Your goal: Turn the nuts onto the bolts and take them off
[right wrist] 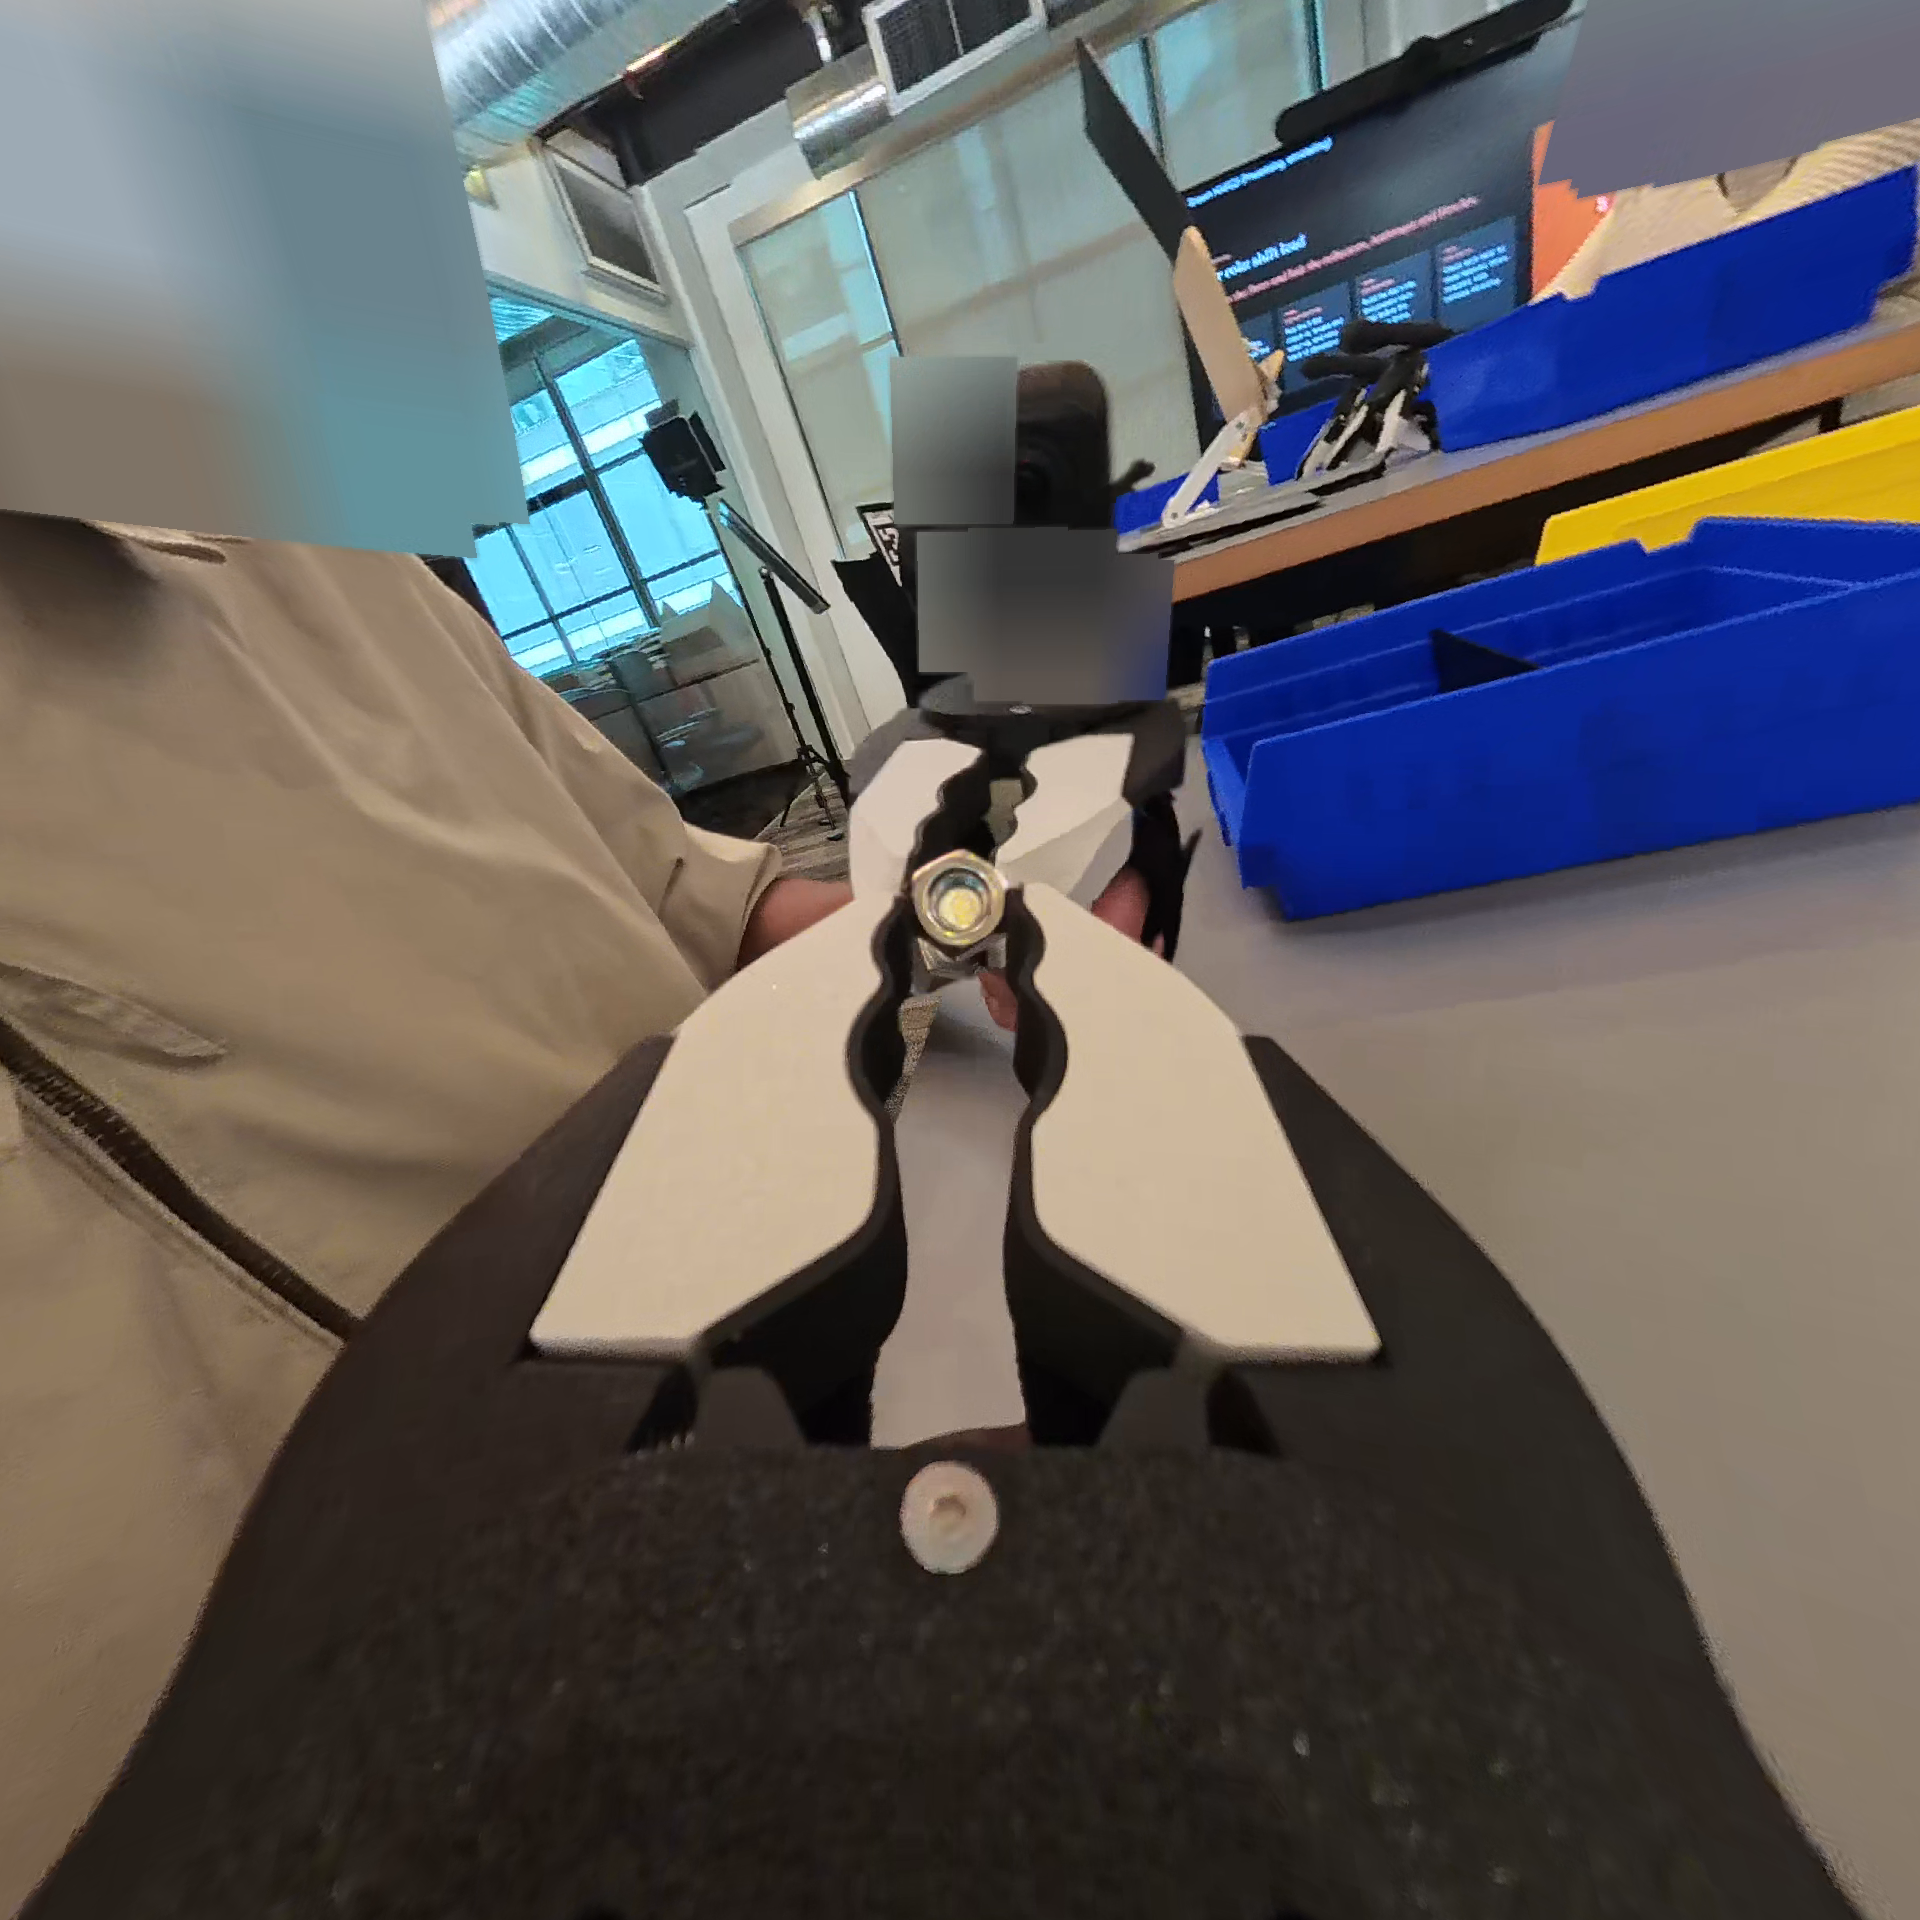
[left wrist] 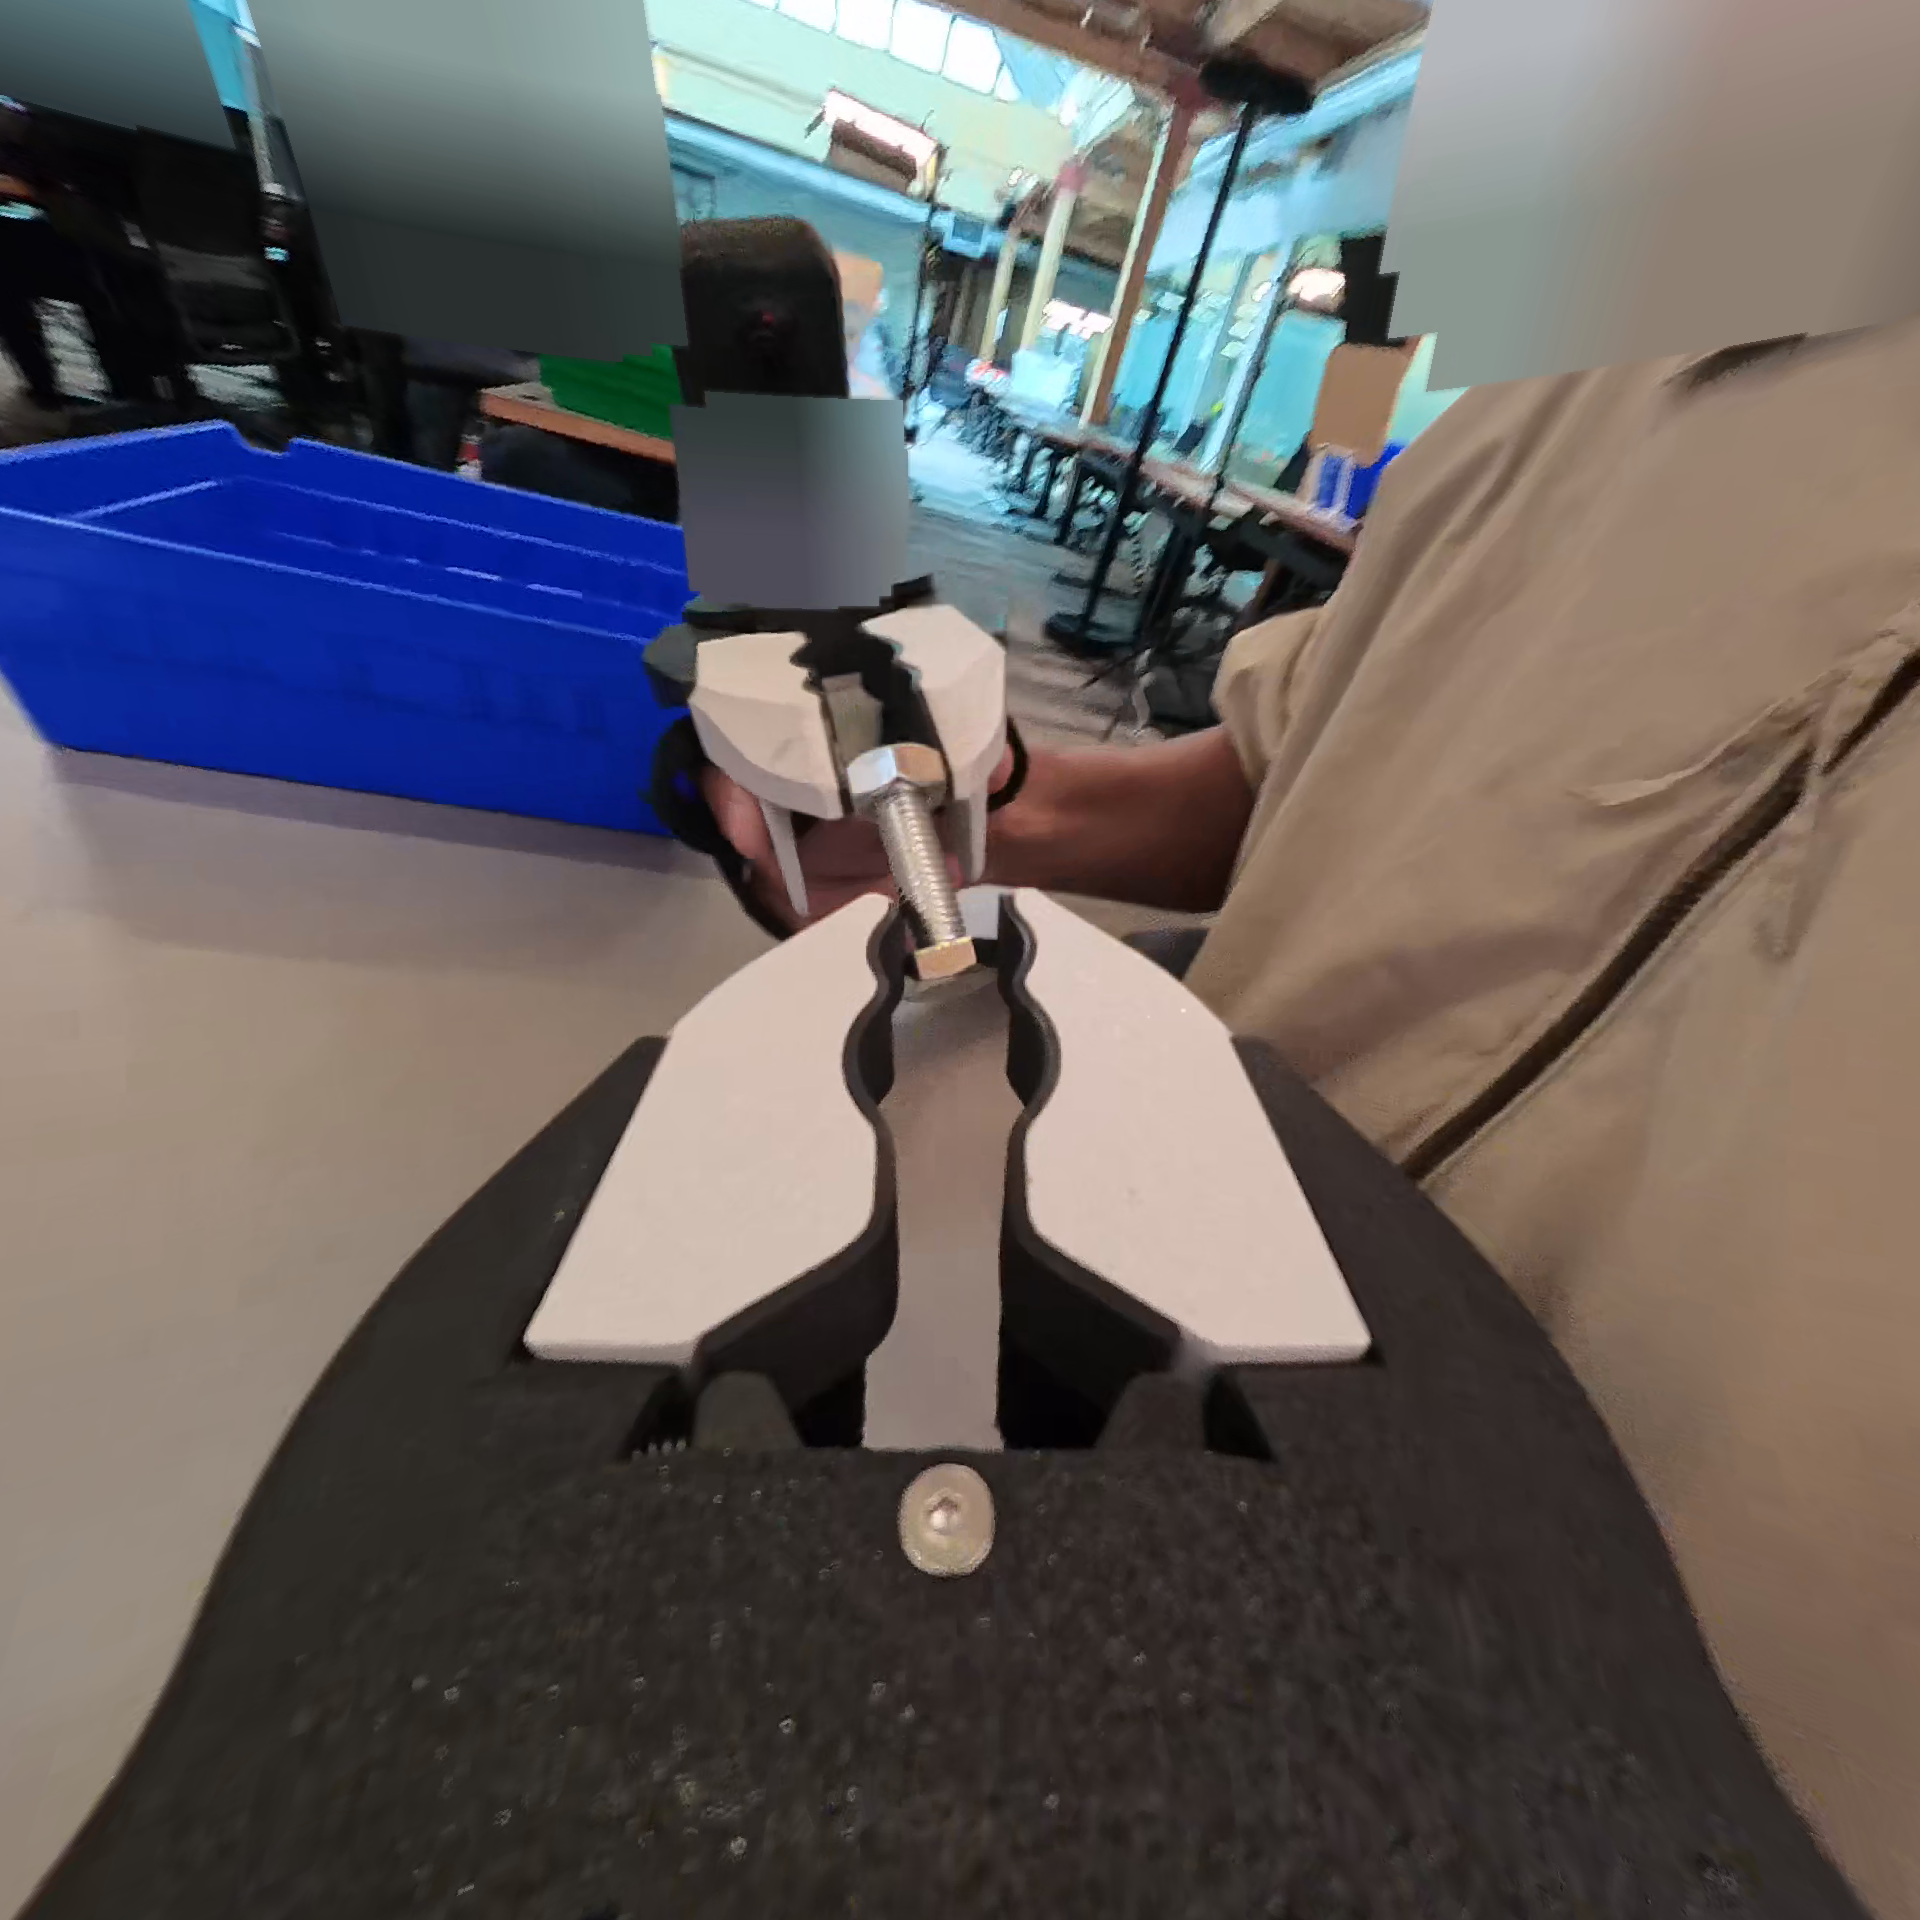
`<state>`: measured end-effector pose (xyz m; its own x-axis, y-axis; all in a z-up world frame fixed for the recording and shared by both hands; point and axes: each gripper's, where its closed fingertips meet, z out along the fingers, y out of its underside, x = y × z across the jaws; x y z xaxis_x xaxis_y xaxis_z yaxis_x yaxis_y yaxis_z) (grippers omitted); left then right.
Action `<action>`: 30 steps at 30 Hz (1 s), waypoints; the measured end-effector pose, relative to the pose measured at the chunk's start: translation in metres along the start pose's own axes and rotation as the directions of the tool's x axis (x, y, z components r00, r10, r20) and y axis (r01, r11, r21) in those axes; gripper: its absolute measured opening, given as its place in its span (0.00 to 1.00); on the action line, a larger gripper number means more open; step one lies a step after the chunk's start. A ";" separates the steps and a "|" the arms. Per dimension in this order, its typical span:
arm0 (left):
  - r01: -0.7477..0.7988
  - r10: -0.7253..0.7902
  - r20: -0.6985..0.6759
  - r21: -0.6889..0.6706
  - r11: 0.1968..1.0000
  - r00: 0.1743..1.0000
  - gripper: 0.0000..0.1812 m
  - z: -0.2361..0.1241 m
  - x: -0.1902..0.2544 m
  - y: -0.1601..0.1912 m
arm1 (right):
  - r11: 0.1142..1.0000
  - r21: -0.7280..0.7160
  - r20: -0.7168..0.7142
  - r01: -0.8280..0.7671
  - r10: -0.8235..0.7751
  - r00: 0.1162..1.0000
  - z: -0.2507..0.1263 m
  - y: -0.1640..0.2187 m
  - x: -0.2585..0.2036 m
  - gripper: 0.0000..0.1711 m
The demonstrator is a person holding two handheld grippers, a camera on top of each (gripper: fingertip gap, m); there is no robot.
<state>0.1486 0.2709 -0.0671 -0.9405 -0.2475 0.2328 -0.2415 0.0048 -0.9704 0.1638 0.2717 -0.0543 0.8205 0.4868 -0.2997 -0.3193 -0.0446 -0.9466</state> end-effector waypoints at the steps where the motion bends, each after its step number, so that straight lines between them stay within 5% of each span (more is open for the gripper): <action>1: -0.038 0.040 0.046 -0.025 0.999 0.998 0.09 0.001 -0.002 0.001 | 1.000 -0.003 -0.014 -0.011 0.011 1.000 -0.001 0.001 0.001 0.10; 8: -0.309 0.404 0.343 -0.300 0.903 0.848 0.09 0.003 -0.019 0.009 | 0.989 -0.003 -0.113 -0.149 0.148 0.982 -0.006 0.006 0.012 0.10; 12: -0.374 0.537 0.403 -0.417 0.828 0.741 0.09 0.000 -0.026 0.015 | 0.949 0.000 -0.165 -0.314 0.310 0.936 -0.005 0.012 0.018 0.10; 30: -0.274 0.386 0.417 -0.304 0.912 0.823 0.09 -0.003 -0.037 0.028 | 0.934 -0.066 -0.284 -0.351 0.320 0.904 0.000 0.021 0.031 0.10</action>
<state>0.1759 0.2834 -0.1022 -0.7677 -0.6055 -0.2095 -0.0356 0.3668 -0.9296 0.1832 0.2856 -0.0832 0.7743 0.1776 -0.6074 -0.5552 -0.2698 -0.7867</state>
